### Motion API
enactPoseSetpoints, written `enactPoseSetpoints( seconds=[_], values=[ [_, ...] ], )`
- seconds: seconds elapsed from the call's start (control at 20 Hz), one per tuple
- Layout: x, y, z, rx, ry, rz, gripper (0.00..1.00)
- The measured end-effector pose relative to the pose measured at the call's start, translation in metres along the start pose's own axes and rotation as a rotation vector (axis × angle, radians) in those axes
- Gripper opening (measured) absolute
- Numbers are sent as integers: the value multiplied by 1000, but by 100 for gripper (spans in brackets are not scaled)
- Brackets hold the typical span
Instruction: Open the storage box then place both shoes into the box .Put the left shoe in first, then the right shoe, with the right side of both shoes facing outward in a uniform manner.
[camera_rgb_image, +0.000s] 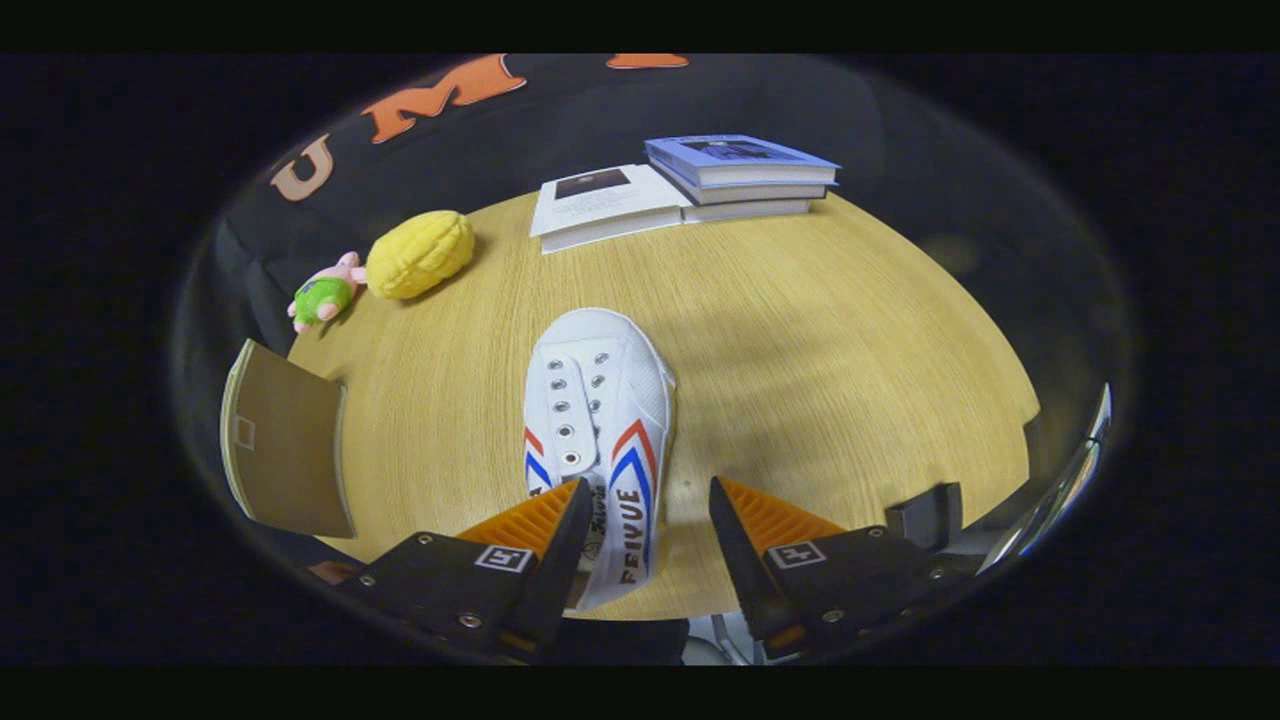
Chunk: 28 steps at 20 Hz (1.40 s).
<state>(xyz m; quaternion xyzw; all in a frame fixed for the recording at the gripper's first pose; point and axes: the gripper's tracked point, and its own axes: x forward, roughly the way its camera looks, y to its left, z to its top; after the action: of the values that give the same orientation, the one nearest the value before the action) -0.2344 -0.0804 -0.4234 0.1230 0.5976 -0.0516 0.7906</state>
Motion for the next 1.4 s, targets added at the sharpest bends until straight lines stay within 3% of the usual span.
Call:
enactPoseSetpoints(
  seconds=[0.15,0.25,0.3,0.45,0.65,0.75,0.85,1.1,1.4],
  values=[
    [10,5,-1,3,7,8,63],
    [14,13,-2,25,24,38,54],
    [17,13,-3,32,35,39,44],
    [15,10,-1,58,45,63,38],
    [14,11,0,117,9,94,18],
    [13,14,1,124,-3,113,14],
    [5,19,6,138,-4,166,11],
    [-22,85,36,150,-39,299,11],
    [-54,167,67,20,-61,406,11]
  ],
)
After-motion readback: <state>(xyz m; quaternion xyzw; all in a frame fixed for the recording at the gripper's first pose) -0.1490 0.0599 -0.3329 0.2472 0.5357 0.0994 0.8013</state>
